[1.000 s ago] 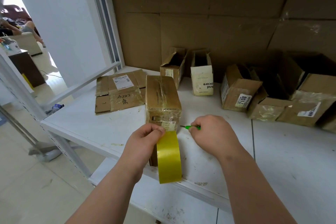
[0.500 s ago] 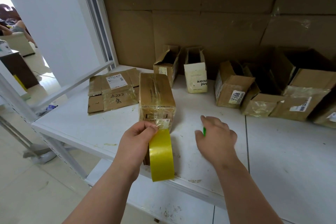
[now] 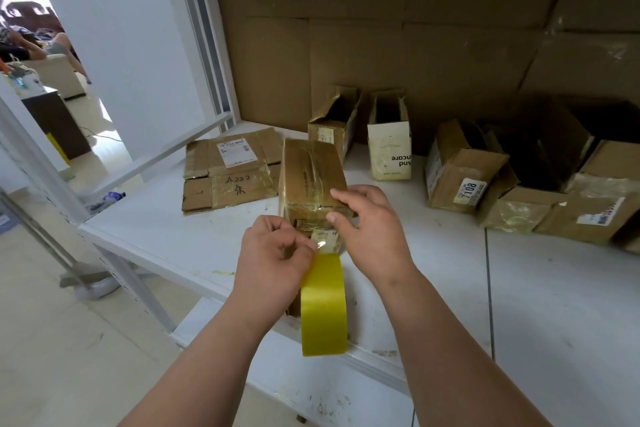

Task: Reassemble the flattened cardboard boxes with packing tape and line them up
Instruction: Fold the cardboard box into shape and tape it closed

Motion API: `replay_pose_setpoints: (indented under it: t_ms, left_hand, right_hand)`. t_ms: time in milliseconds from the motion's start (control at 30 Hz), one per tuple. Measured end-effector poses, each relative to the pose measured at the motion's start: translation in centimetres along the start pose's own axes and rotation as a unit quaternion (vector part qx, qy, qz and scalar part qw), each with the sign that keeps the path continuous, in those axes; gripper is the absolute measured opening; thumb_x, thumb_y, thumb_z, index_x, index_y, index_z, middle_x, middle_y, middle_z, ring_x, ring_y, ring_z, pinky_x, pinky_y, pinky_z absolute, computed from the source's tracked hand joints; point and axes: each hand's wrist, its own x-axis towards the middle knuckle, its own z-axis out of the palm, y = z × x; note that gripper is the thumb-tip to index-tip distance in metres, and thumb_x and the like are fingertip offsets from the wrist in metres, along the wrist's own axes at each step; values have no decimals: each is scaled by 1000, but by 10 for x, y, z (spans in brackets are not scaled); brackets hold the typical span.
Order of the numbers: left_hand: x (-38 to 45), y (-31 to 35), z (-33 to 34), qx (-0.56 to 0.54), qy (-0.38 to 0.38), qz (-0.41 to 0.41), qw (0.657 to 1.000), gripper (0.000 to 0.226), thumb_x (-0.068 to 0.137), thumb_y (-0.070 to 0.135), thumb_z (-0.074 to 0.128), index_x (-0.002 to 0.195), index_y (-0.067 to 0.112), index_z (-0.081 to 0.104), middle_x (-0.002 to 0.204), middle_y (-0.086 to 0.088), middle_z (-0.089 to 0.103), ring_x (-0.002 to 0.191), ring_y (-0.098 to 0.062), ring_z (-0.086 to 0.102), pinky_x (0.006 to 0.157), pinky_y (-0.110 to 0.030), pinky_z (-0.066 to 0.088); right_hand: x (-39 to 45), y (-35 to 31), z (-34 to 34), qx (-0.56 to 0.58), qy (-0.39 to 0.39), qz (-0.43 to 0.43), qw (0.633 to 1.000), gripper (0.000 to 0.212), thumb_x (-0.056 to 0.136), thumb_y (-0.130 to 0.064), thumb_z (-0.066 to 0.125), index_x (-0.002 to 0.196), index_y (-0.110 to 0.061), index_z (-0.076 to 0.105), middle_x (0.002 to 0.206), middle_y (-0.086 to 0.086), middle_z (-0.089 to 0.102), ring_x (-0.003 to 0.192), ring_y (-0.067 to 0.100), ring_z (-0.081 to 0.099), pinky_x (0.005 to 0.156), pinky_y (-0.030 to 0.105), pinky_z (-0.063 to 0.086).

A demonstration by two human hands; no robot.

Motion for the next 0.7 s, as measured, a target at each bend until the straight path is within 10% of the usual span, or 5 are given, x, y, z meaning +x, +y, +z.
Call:
replay_pose_setpoints:
  t_ms: [300,500,700]
  left_hand:
    - [14,3,-6,48,5,91,995,15,88,17,70,74,22,70,100,18,60,102,3,51,79,-3,32]
    - [14,8,0,104,2,199,974,16,87,24,62,75,35,63,87,21,67,92,1,56,79,-6,37]
    - [17,7,-6,39,-61,47,996,17,97,24,58,81,27,65,101,23,69,100,3,58,83,-17,43]
  right_hand:
    - [0,8,2,25,-2,-18,1000,45,89,-13,70,130,-31,63,130,-13,45,109,-10,41,94,3,35]
    - [0,11,4,45,-5,-26,999,45,87,-14,71,128,-32,63,129,-12,44,116,3,49,99,23,44]
    - [0,13,3,36,-34,-34,998,50,90,-11,68,131,-38,60,127,-21,39,109,-7,44,86,-1,35]
